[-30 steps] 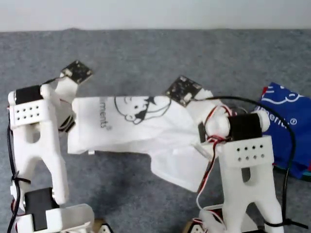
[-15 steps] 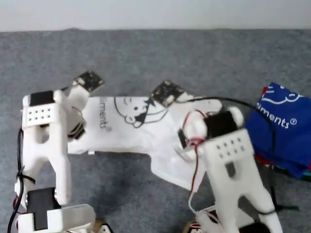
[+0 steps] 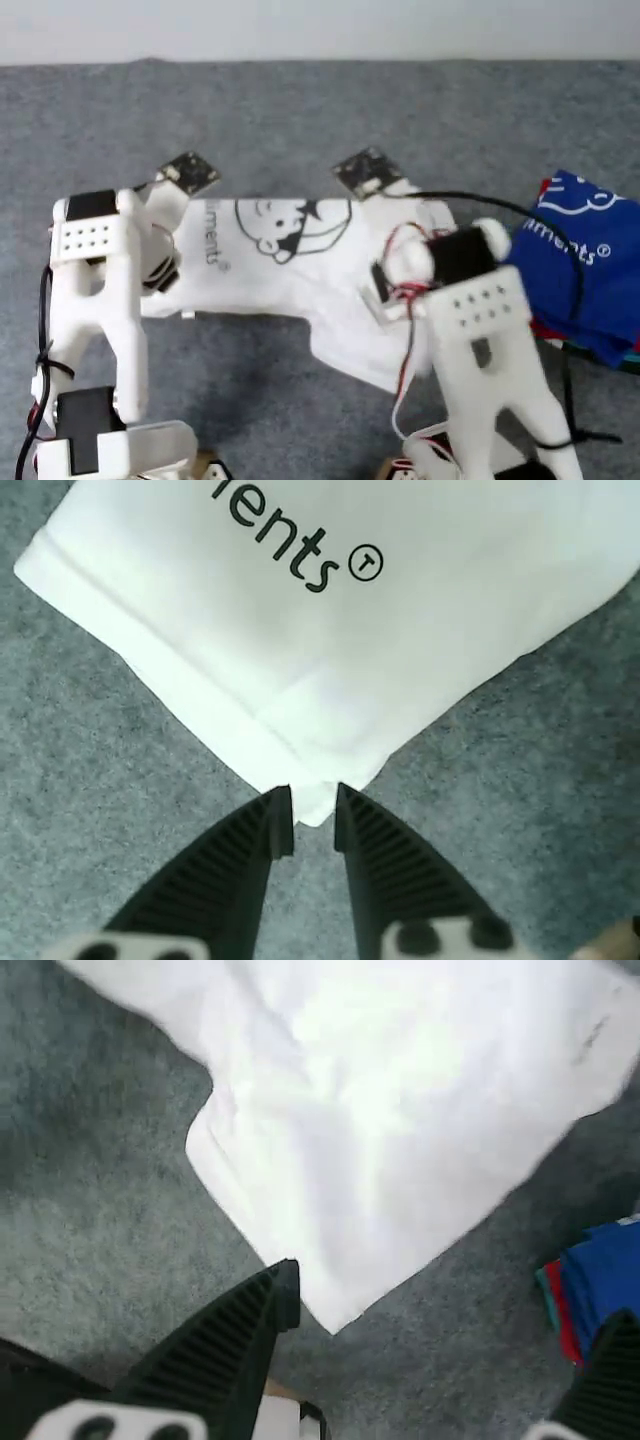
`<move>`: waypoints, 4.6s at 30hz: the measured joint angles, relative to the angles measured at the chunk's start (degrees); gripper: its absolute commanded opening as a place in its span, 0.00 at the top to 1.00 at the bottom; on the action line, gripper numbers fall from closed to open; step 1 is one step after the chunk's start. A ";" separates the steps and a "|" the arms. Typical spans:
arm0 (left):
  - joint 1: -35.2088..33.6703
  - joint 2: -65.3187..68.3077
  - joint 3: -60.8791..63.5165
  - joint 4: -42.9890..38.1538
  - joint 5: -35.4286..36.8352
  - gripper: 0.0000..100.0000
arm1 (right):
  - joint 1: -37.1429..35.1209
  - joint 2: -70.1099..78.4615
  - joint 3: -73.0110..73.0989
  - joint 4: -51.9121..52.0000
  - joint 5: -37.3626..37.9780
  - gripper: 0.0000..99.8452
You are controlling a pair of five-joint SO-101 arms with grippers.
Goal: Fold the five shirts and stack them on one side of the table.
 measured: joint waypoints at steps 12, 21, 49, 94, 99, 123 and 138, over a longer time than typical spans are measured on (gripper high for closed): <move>0.00 0.00 5.27 -3.34 0.00 0.92 | 3.78 -2.73 0.62 0.00 -0.26 0.57; 0.00 0.00 17.67 -16.09 0.00 0.92 | 10.90 -2.73 0.62 0.00 -0.26 0.57; -5.54 0.00 12.75 -12.75 -2.29 0.99 | 40.09 -3.16 0.62 0.00 6.42 0.57; 1.67 25.05 -15.65 -19.78 22.07 0.99 | 19.60 -3.25 11.16 -21.01 10.11 0.97; 1.67 29.19 -20.22 -19.78 22.07 0.99 | 12.75 -3.25 22.42 -34.99 10.29 0.99; -1.14 48.09 -48.53 -5.27 25.41 0.99 | 10.64 10.99 32.35 -47.12 10.29 0.99; 4.66 48.09 -80.00 14.59 27.52 0.99 | 14.59 -10.29 32.35 -36.13 10.29 0.99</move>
